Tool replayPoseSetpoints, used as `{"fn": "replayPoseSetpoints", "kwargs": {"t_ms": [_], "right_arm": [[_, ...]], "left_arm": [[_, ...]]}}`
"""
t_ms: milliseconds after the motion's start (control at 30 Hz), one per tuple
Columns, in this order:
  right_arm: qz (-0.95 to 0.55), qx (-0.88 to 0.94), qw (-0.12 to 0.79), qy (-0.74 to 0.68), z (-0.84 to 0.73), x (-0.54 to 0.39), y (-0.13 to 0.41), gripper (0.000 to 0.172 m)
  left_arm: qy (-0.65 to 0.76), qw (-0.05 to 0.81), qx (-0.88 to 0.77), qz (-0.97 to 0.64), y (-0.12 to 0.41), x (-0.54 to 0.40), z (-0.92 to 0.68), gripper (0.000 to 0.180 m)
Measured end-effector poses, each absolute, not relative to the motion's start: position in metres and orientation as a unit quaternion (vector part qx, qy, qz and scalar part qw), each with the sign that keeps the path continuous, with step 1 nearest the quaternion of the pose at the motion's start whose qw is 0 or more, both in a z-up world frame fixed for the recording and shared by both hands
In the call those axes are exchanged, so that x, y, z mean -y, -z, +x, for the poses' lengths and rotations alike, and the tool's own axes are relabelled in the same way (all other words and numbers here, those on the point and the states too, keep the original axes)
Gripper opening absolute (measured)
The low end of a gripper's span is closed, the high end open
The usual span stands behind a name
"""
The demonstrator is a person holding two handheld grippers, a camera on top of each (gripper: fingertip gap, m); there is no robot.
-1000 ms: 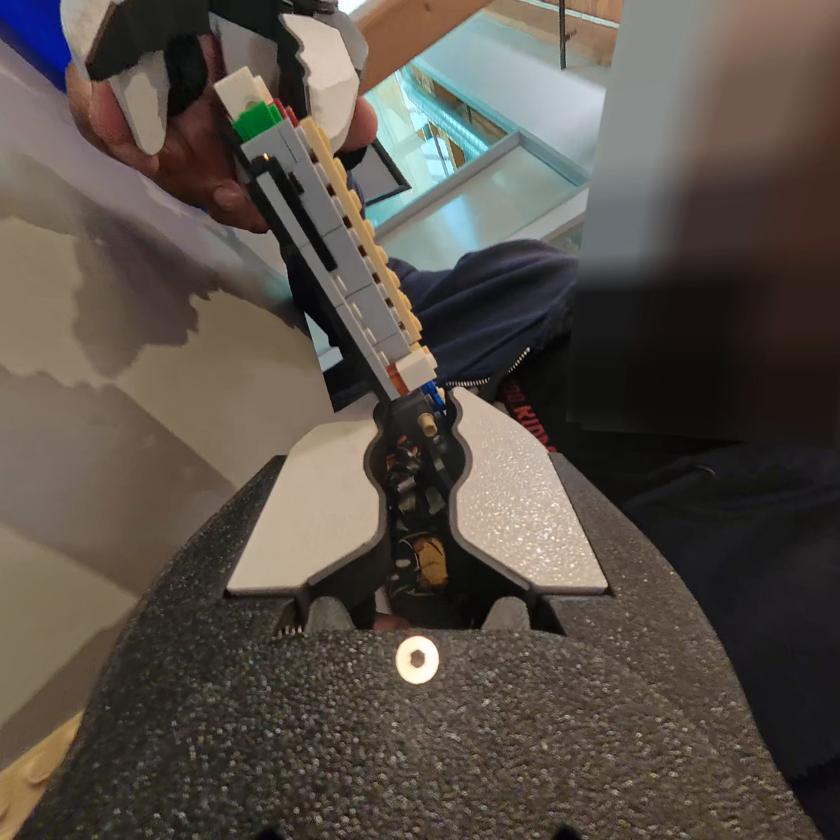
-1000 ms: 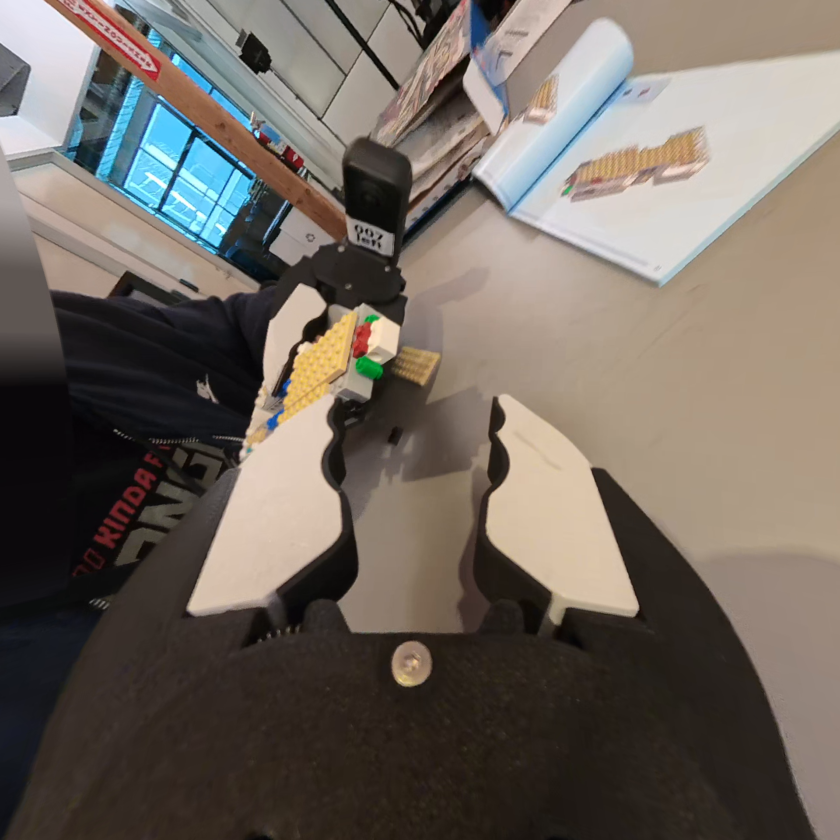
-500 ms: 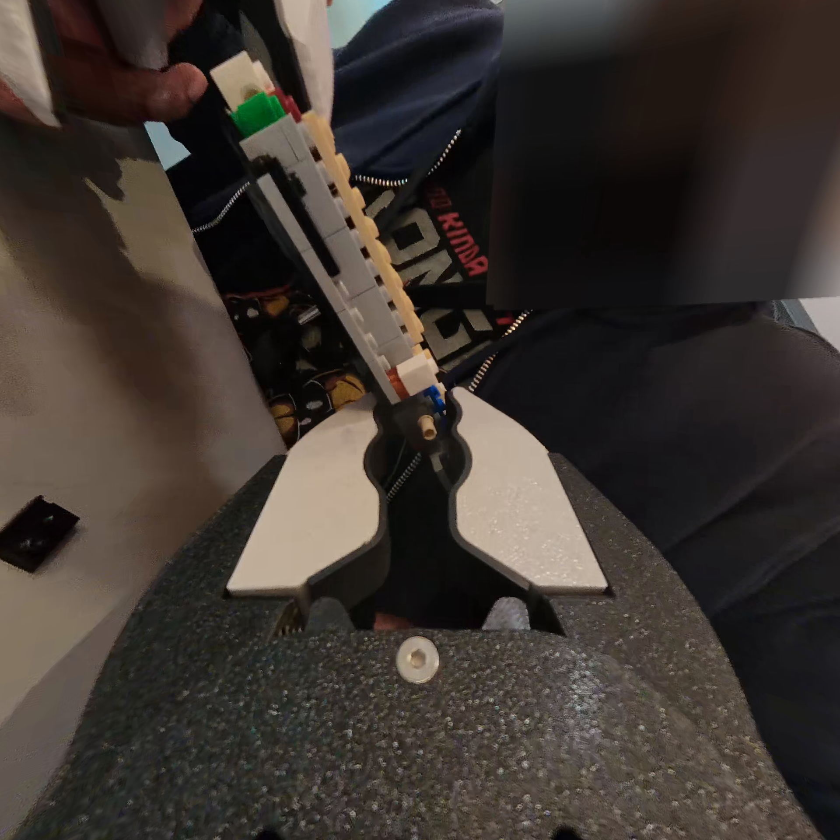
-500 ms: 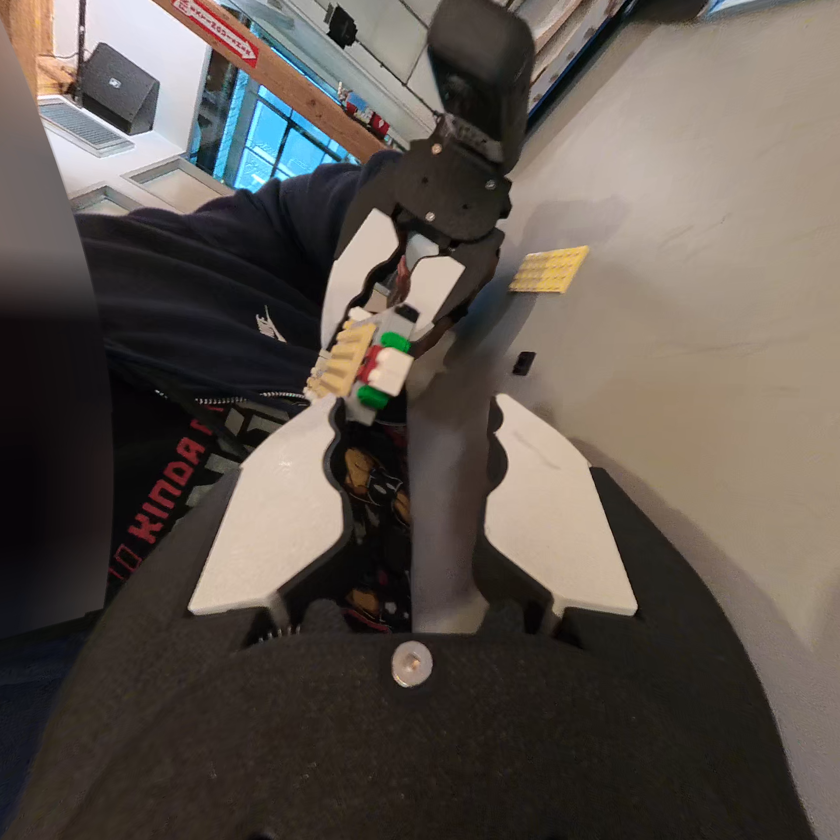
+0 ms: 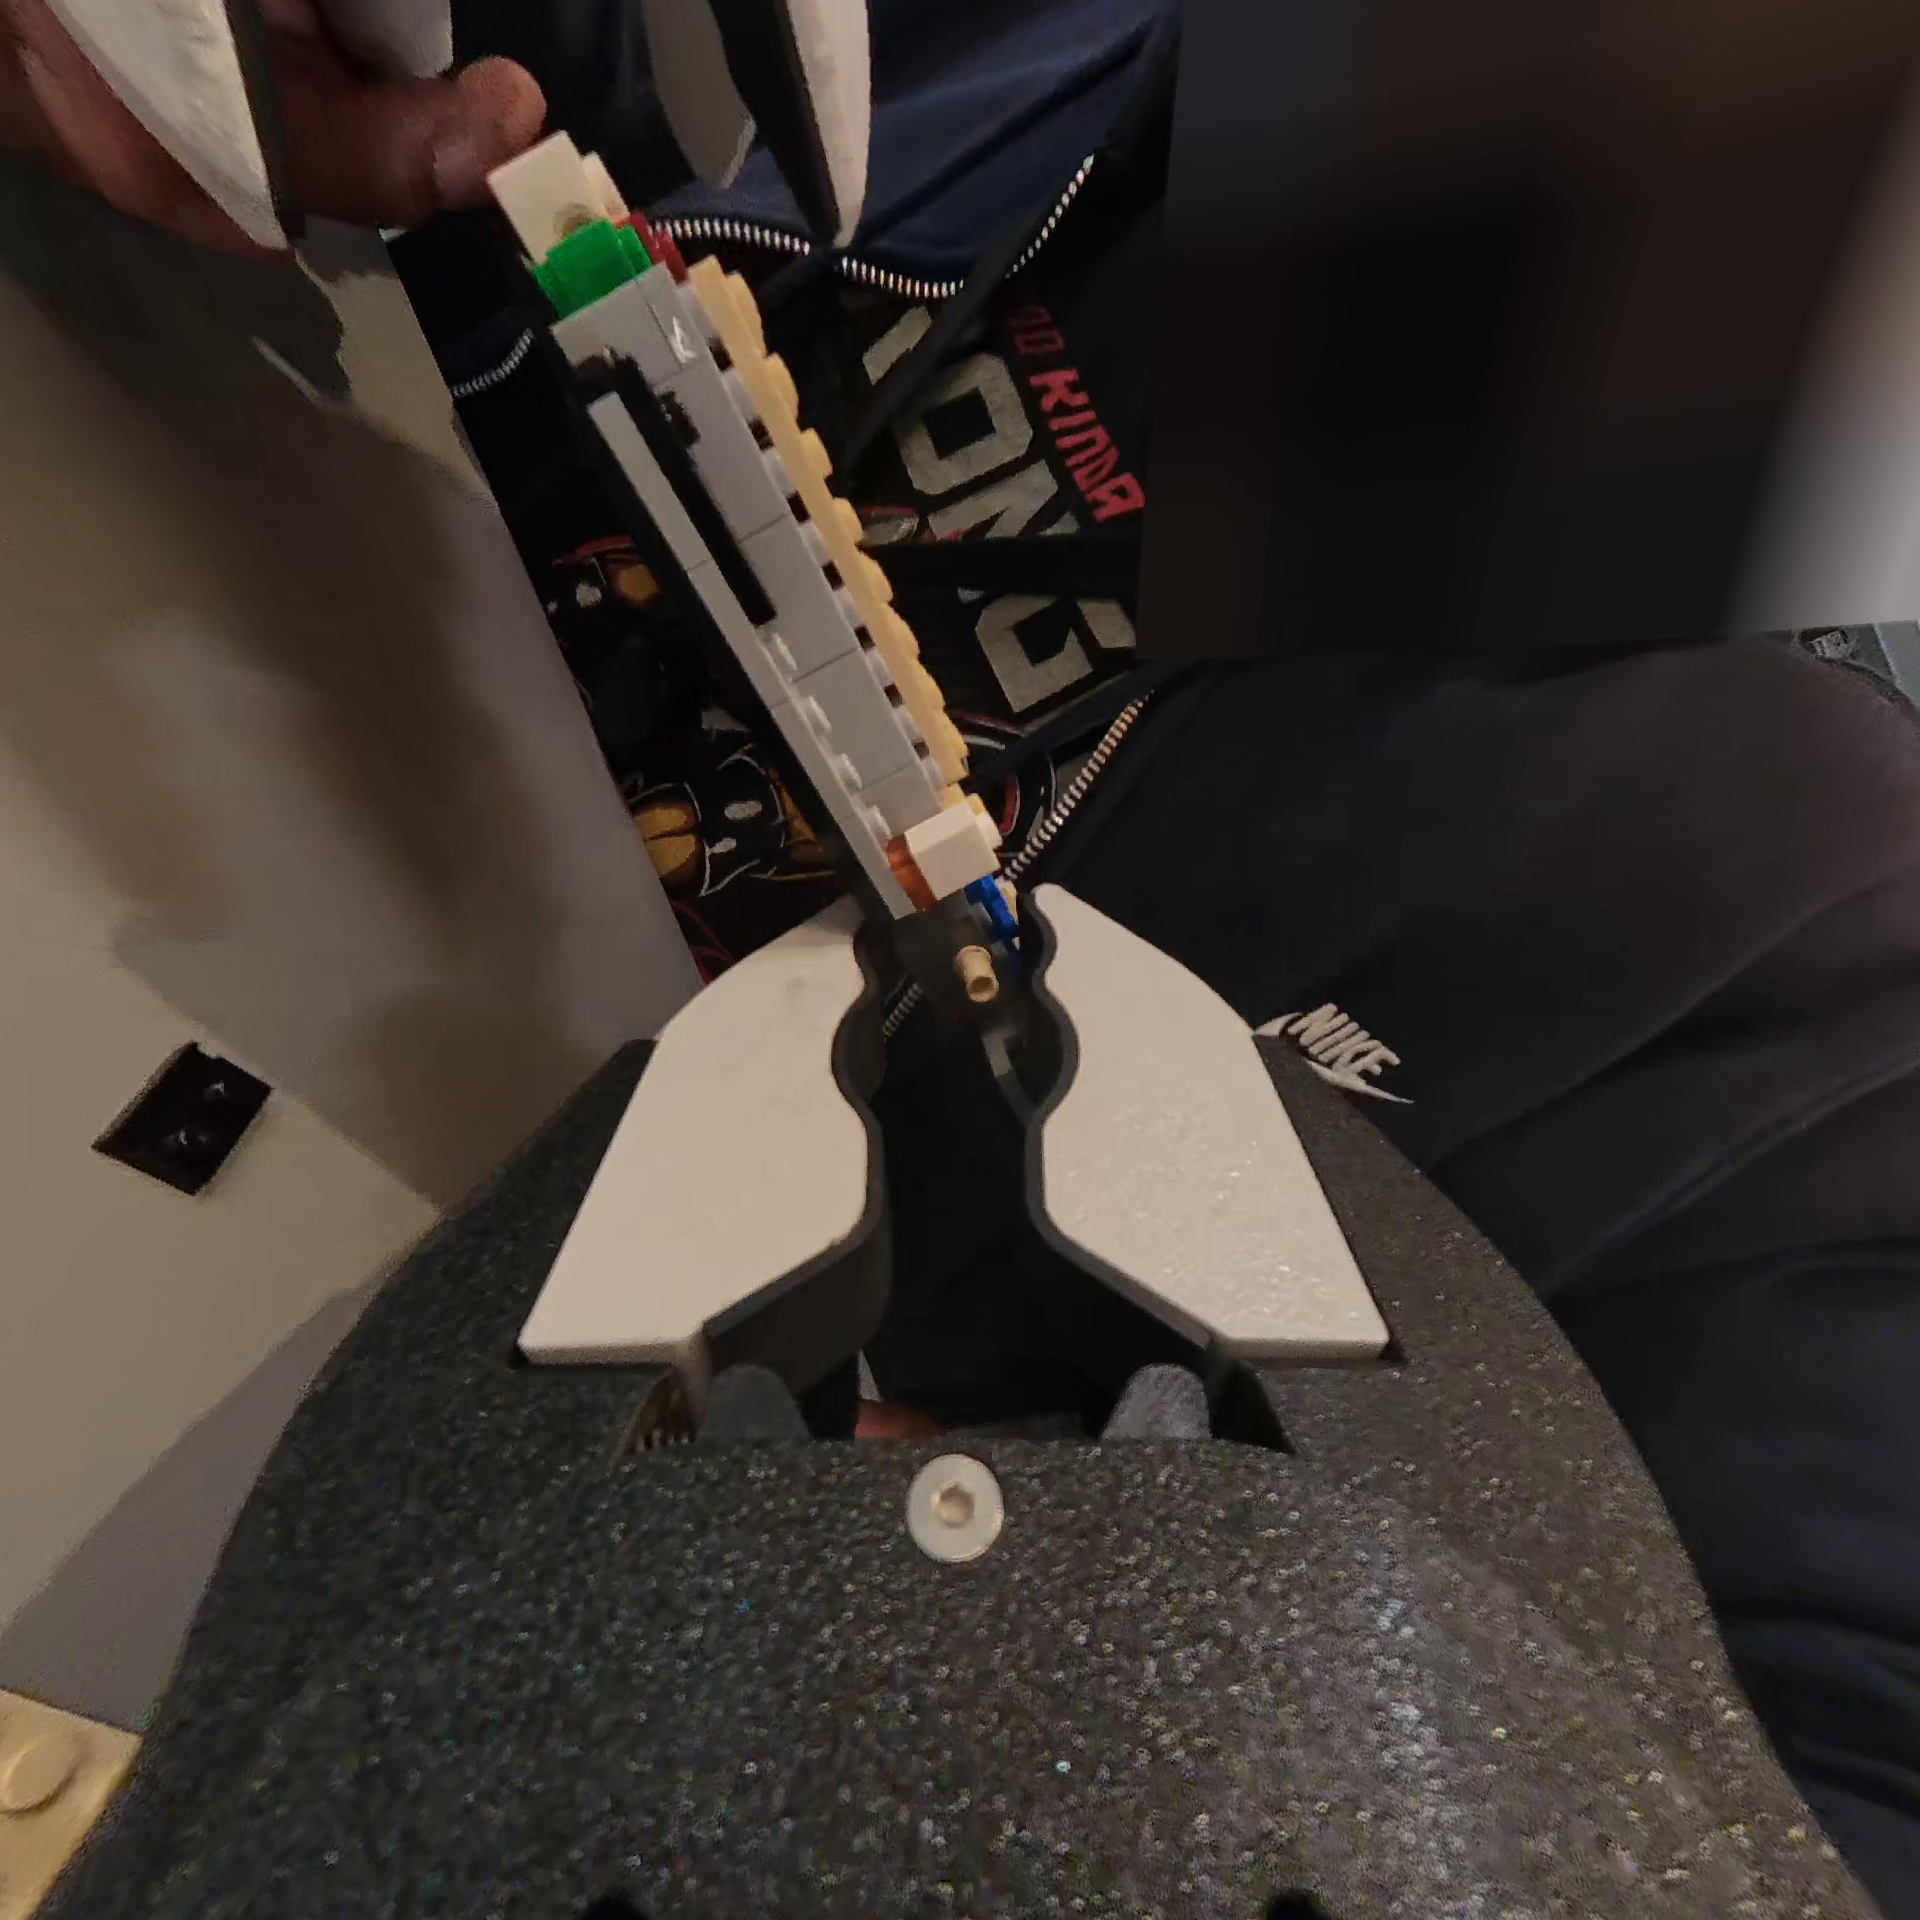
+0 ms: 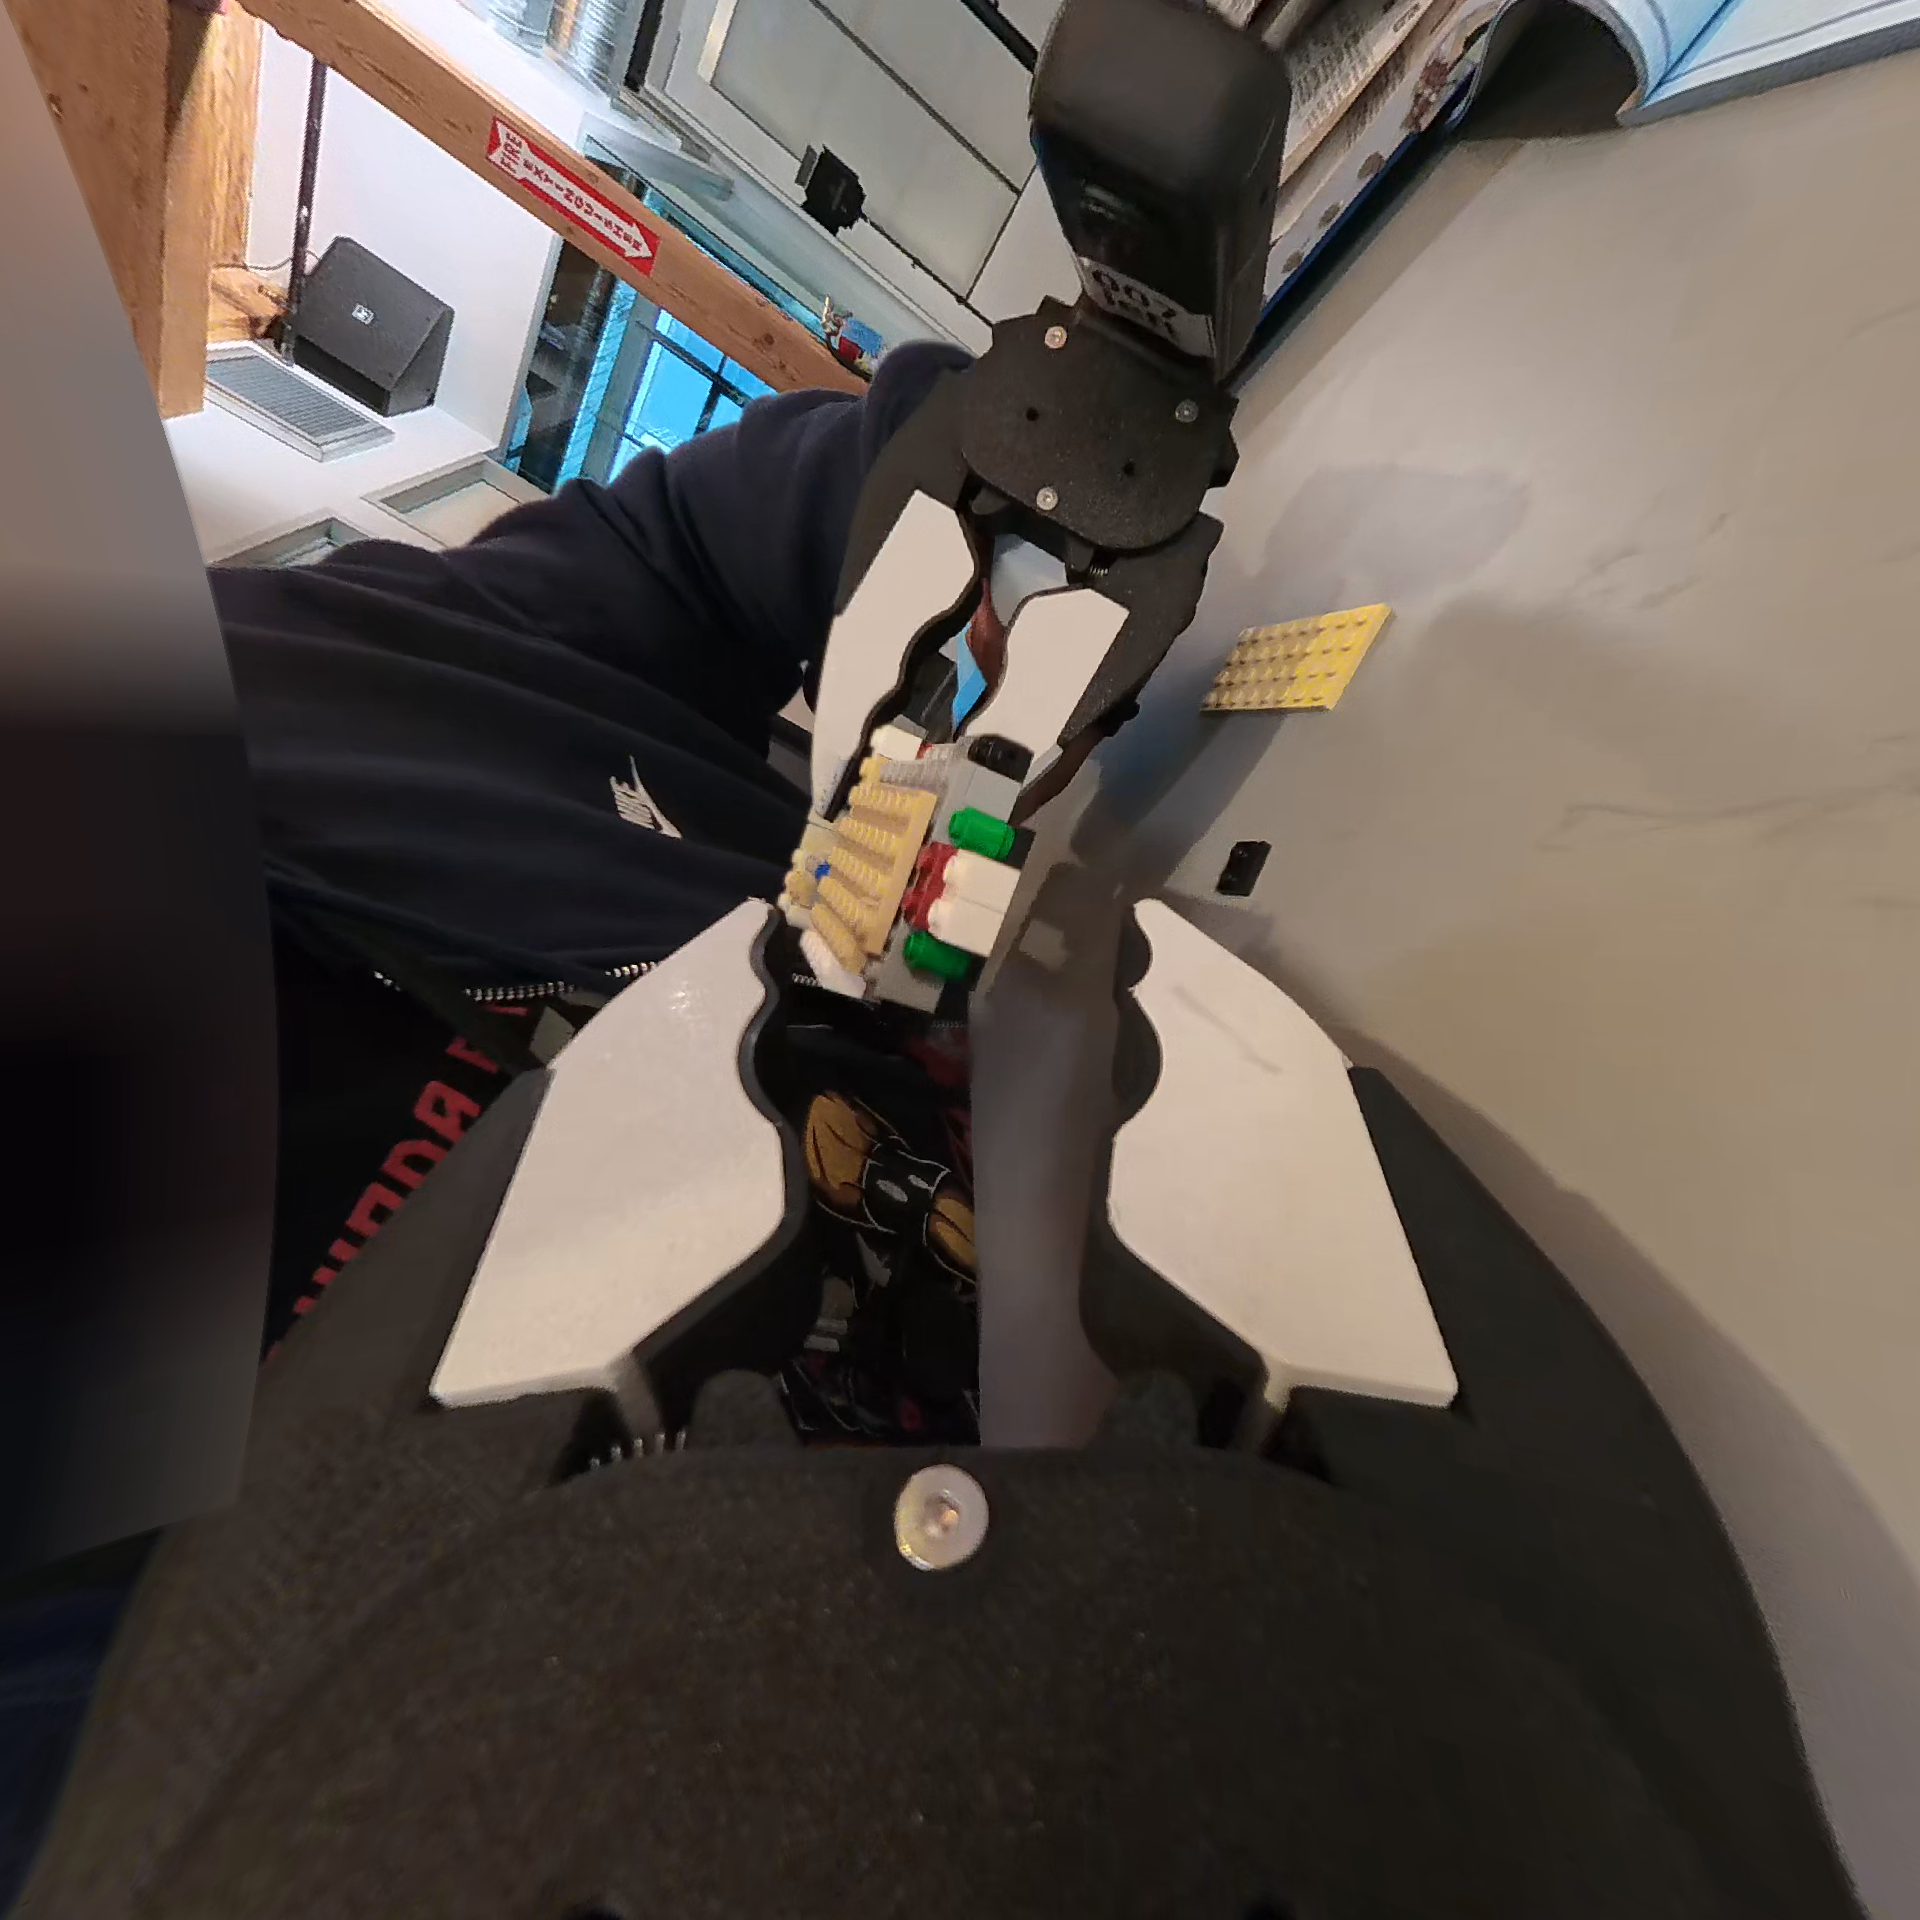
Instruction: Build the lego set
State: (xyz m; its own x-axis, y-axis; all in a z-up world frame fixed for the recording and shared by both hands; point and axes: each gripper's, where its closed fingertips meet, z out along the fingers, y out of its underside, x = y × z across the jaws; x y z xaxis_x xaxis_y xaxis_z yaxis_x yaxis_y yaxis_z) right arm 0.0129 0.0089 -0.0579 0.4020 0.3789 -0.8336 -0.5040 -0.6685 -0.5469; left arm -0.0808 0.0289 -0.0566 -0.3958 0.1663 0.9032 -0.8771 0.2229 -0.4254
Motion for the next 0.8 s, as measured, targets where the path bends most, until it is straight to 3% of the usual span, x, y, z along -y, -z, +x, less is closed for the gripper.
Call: {"fn": "replayPoseSetpoints", "kwargs": {"t_ms": [800], "right_arm": [[-0.742, -0.063, 0.36, -0.562, -0.031, 0.017, 0.077, 0.048]], "left_arm": [[-0.485, 0.5, 0.67, 0.256, 0.072, -0.006, -0.108, 0.023]]}}
